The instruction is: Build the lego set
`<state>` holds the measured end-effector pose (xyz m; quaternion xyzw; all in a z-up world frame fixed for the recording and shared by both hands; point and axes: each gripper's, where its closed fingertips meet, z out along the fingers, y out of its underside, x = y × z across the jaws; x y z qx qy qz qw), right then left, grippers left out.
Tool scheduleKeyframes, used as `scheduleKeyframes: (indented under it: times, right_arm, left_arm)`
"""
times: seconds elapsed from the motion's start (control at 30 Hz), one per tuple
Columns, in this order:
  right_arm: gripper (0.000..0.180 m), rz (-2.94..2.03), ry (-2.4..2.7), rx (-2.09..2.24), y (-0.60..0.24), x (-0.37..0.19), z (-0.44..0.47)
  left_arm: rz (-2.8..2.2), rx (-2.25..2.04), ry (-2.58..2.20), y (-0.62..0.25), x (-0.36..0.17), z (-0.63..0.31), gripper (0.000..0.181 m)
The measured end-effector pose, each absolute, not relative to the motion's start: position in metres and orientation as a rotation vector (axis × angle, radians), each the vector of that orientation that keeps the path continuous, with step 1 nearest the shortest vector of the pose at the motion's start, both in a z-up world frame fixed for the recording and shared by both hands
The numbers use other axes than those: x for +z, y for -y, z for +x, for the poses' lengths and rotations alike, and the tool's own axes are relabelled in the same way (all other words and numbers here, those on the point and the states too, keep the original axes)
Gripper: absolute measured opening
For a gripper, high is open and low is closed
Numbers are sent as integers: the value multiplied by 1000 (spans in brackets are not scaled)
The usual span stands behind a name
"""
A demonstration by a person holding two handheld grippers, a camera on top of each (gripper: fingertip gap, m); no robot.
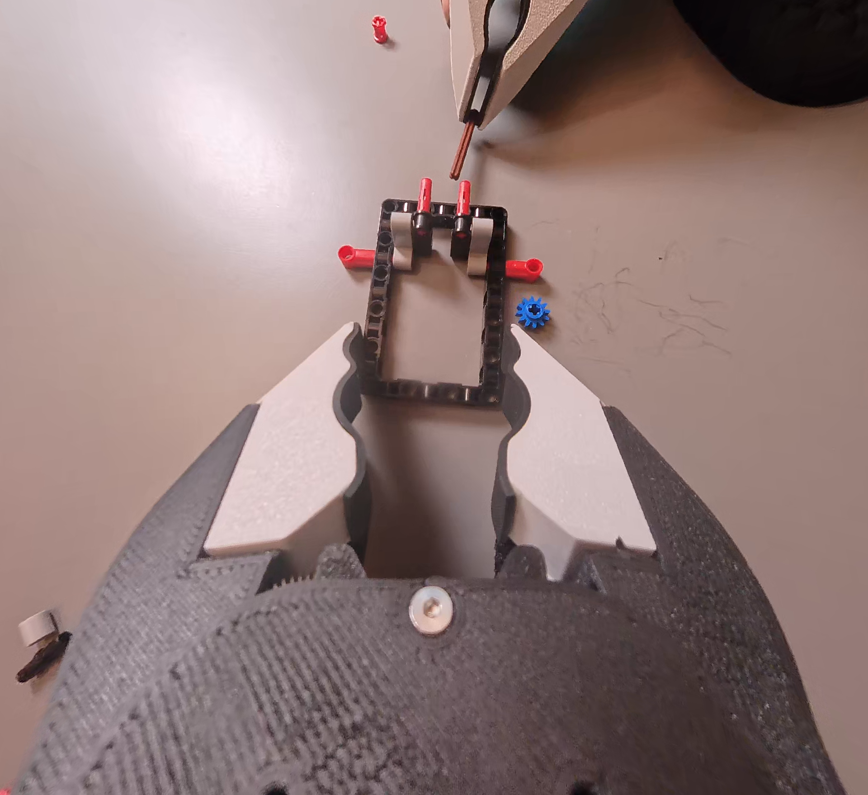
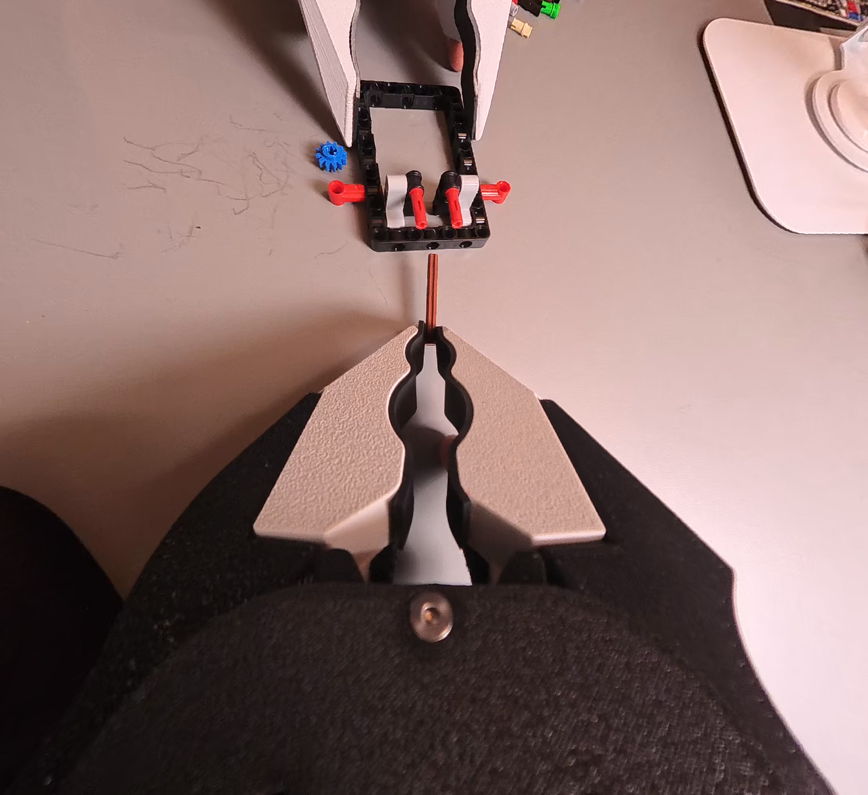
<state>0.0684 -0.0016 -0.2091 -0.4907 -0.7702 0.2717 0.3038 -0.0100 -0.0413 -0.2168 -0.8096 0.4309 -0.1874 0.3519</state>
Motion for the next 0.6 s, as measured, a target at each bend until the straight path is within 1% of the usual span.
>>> scheduleKeyframes:
  times: [0.1,0.17,0.27,0.6]
  right_arm:
    - [2,-1300,2040,721,2,-209,68]
    - [2,-1300,2039,722,2,-209,68]
    - [2,-1299,2039,721,2,-209,69]
    - [2,-1296,2039,728,3,-209,69]
  left_arm:
    - [-2089,-468,-1115,41,-216,-10,61]
    - [-2086,-491,-1104,41,-214,-9,68]
    - [-2067,-577,-1044,41,-206,-4,68]
    - [-2087,-499,-1083,38,-217,-2,67]
